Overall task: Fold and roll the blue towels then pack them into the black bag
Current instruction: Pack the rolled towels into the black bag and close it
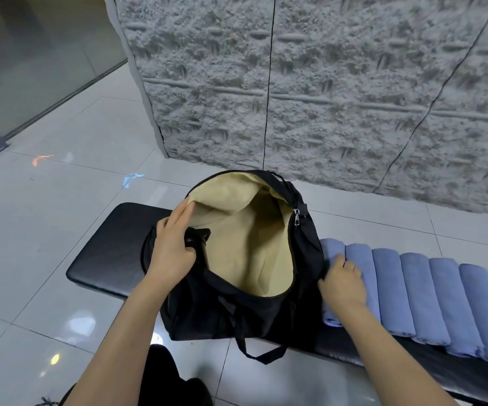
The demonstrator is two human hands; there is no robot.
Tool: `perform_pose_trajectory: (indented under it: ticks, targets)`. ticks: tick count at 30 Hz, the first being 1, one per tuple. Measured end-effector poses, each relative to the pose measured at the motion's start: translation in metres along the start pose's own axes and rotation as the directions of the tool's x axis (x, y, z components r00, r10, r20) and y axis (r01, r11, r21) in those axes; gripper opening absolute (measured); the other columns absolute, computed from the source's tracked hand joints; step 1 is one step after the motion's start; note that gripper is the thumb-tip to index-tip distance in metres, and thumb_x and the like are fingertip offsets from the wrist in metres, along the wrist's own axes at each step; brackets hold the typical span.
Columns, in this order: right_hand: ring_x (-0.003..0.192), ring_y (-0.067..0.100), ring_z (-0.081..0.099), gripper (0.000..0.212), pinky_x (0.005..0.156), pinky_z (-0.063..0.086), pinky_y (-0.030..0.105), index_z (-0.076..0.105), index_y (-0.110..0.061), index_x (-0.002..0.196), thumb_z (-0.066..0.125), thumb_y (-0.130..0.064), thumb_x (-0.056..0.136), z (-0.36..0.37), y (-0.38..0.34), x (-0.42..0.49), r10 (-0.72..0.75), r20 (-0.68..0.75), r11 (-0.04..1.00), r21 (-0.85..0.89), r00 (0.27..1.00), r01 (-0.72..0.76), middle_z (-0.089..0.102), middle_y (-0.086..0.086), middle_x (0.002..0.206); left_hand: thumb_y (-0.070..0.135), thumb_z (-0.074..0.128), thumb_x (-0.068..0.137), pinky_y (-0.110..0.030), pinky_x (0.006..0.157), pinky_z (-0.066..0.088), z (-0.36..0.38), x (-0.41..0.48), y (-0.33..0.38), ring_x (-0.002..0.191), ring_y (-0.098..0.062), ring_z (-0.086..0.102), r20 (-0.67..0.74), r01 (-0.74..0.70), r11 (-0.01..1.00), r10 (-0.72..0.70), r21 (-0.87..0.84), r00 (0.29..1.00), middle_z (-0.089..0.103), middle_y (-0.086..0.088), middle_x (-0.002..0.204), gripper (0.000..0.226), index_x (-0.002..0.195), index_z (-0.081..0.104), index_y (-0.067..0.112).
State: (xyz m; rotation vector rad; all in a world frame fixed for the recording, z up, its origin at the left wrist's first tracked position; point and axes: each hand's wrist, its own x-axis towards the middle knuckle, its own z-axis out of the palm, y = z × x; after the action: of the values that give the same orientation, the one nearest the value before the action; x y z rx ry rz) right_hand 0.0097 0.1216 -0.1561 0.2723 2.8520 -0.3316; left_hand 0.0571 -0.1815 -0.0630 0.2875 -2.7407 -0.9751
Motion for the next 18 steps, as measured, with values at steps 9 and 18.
perform_pose_trajectory:
  ticks: [9, 18]
  targets:
    - [0.114, 0.042, 0.042, 0.062, 0.084, 0.043, 0.045, 0.017, -0.008, 0.137, 0.052, -0.007, 0.086, 0.013, -0.016, -0.001, 0.13, 0.038, 0.967, 0.217, 0.991, -0.135, 0.039, 0.026, 0.129, -0.018, 0.042, 0.07, 0.002, 0.08, 0.023, -0.003, 0.004, -0.007, 0.11, -0.004, 0.022, 0.023, 0.012, 1.0, -0.012, -0.015, 1.0, 0.015, 0.034, 0.139, 0.09, 0.148, 0.027, 0.024]
    - [0.098, 0.022, 0.052, 0.068, 0.077, 0.041, 0.031, 0.029, -0.02, 0.139, 0.066, -0.013, 0.082, -0.104, -0.06, -0.026, -0.104, -0.145, 0.629, 0.757, 0.984, 0.178, 0.051, 0.006, 0.114, -0.018, 0.044, 0.068, -0.023, 0.089, 0.032, -0.006, 0.008, -0.011, 0.119, -0.015, 0.027, 0.092, 0.003, 1.0, -0.001, -0.016, 0.996, 0.01, 0.037, 0.137, 0.094, 0.149, 0.023, 0.026]
